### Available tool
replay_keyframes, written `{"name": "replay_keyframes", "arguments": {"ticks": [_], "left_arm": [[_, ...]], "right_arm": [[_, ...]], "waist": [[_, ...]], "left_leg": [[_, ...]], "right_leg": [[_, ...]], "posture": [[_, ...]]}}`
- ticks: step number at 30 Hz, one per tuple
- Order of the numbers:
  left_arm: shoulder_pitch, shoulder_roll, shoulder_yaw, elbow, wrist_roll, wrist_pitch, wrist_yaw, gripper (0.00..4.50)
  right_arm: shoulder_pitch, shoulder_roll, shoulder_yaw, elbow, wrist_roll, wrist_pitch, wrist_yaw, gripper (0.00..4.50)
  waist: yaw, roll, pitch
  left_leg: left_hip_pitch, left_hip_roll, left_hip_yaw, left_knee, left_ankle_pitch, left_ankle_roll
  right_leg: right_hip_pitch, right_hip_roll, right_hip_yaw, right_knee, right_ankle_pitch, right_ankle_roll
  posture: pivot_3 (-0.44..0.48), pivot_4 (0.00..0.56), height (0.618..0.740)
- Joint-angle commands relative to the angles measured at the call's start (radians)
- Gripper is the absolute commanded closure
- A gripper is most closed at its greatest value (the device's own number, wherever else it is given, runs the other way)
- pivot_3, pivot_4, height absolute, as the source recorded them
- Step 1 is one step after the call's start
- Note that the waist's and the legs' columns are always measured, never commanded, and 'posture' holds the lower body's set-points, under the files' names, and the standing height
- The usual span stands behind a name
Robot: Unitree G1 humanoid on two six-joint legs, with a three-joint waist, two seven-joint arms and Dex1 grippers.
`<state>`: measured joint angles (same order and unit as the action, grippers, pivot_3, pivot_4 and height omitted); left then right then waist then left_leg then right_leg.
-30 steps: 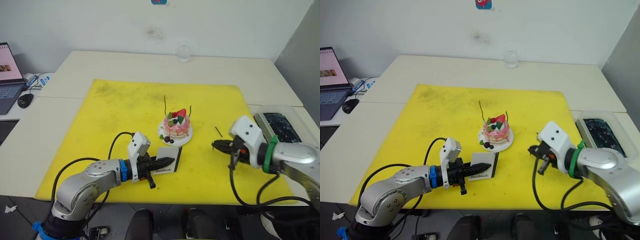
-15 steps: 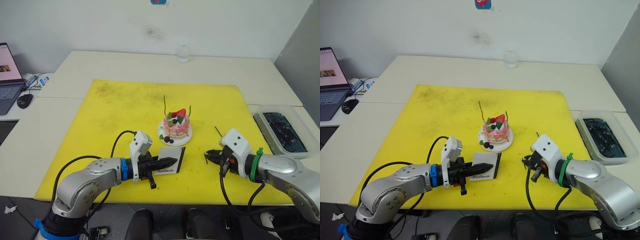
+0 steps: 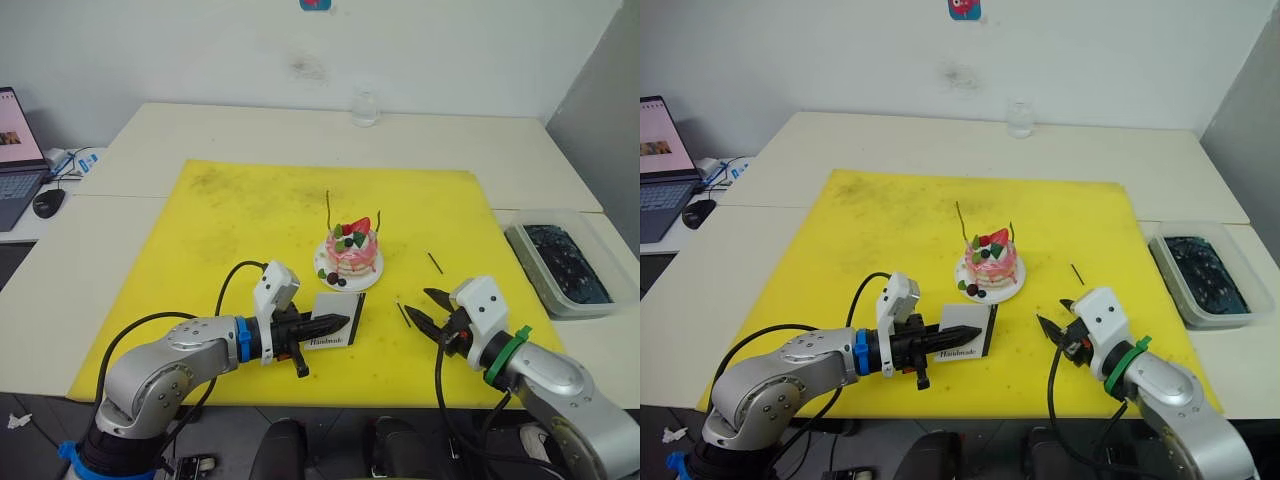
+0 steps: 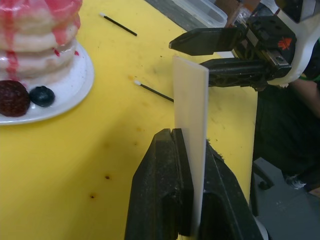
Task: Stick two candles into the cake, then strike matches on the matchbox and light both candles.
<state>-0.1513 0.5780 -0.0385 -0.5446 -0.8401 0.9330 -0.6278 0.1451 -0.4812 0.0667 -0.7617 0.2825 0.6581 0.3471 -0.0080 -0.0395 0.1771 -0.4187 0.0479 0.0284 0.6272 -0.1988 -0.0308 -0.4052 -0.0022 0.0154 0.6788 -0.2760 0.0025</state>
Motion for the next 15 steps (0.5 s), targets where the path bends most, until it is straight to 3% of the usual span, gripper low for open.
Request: {"name": "replay_keyframes", "arguments": {"ticks": [1,15], "left_arm": [[-0.006,0.001,0.027,-0.019,-0.023,0.007,0.009,4.5],[0.001,0.011,0.038,-0.024,-0.026,0.01,0.016,4.5]], "right_arm": [[0.039,0.076,0.058,0.055,-0.081,-0.155,-0.055,2.18],[0.04,0.175,0.131,0.2,-0.189,-0.204,-0.09,2.18]], "waist": [[0.0,0.0,0.0],[0.001,0.0,0.0]], "left_leg": [[0.0,0.0,0.0,0.0,0.0,0.0],[0.0,0.0,0.0,0.0,0.0,0.0]], "right_leg": [[0.0,0.0,0.0,0.0,0.0,0.0],[0.0,-0.001,0.0,0.0,0.0,0.0]], "posture": [[0.0,0.15,0.74],[0.0,0.15,0.74]]}}
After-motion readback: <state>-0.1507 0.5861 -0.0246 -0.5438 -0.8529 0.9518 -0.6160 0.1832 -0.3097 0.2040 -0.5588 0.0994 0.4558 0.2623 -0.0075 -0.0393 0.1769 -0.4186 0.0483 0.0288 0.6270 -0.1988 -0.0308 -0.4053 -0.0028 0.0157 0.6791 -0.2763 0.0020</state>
